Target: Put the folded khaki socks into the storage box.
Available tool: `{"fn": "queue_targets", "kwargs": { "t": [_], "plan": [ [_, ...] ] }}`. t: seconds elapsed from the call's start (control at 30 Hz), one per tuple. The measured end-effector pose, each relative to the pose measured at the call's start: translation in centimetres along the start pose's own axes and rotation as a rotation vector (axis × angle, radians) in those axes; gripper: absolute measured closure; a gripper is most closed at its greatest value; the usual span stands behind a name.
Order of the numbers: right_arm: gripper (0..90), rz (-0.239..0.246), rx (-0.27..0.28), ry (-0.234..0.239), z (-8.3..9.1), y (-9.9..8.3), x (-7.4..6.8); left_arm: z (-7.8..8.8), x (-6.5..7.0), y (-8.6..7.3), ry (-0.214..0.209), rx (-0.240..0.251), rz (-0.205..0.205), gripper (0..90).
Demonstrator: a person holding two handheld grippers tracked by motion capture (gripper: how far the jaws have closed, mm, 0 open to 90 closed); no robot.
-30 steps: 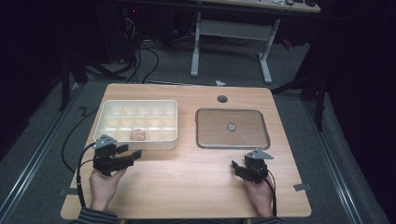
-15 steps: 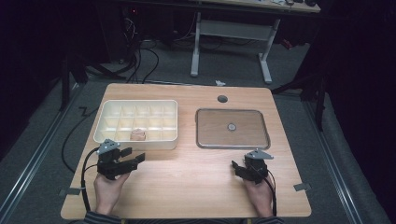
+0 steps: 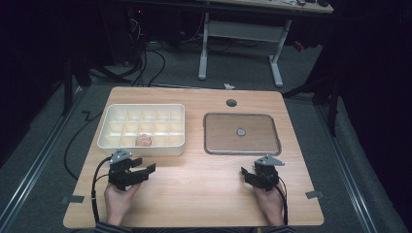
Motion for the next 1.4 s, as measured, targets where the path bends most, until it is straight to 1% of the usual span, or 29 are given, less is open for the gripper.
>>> {"fn": "queue_targets", "kwargs": {
  "t": [0.1, 0.2, 0.43, 0.47, 0.57, 0.6, 0.7, 0.73, 0.8, 0.9, 1.13, 1.4],
  "plan": [
    [38.7, 0.0, 0.0, 0.0, 0.0, 0.0, 0.0, -0.4, 0.1, -0.3, 0.003, -0.012, -0.005, 36.0],
    [38.7, -0.001, 0.0, 0.0, 0.0, 0.0, 0.0, -0.7, 0.2, -0.5, -0.009, -0.013, 0.003, 36.0],
    [38.7, 0.0, 0.0, 0.0, 0.0, 0.0, 0.0, -1.8, 0.3, -1.0, -0.011, -0.038, -0.001, 36.0],
    [38.7, 0.0, 0.0, 0.0, 0.0, 0.0, 0.0, -1.9, 0.4, -1.1, -0.008, -0.043, -0.007, 36.0],
    [38.7, 0.0, 0.0, 0.0, 0.0, 0.0, 0.0, -2.3, 0.7, -1.0, -0.024, -0.03, -0.021, 36.0],
    [38.7, 0.0, 0.0, 0.0, 0.0, 0.0, 0.0, -2.5, 0.8, -1.0, -0.022, -0.032, -0.025, 36.0],
    [38.7, 0.0, 0.0, 0.0, 0.0, 0.0, 0.0, -2.9, 1.0, -1.1, -0.023, -0.042, -0.036, 36.0],
    [38.7, 0.0, 0.0, 0.0, 0.0, 0.0, 0.0, -3.4, 1.3, -1.2, -0.018, -0.055, -0.05, 36.0],
    [38.7, 0.0, 0.0, 0.0, 0.0, 0.0, 0.0, -3.6, 1.5, -1.2, -0.015, -0.061, -0.061, 36.0],
    [38.7, -0.001, 0.0, 0.0, 0.0, 0.0, 0.0, -4.0, 1.5, -1.2, -0.021, -0.064, -0.061, 36.0],
    [38.7, 0.0, 0.0, -0.001, 0.0, 0.0, 0.0, -4.9, 1.6, -1.4, -0.009, -0.091, -0.073, 36.0],
    [38.7, -0.004, -0.001, -0.001, 0.0, 0.0, 0.0, -5.6, 1.8, -1.6, 0.023, -0.112, -0.103, 36.0]
  ]
}}
Point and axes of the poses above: each handheld gripper's, and its own axes: z roughly backward along the jaws, y roughly out of its top, x roughly to its right, the point moved 1 cm from there along -z, roughly forward along the jaws, and after that the axes turned 10 degrees about -z, right-handed, at the moved point
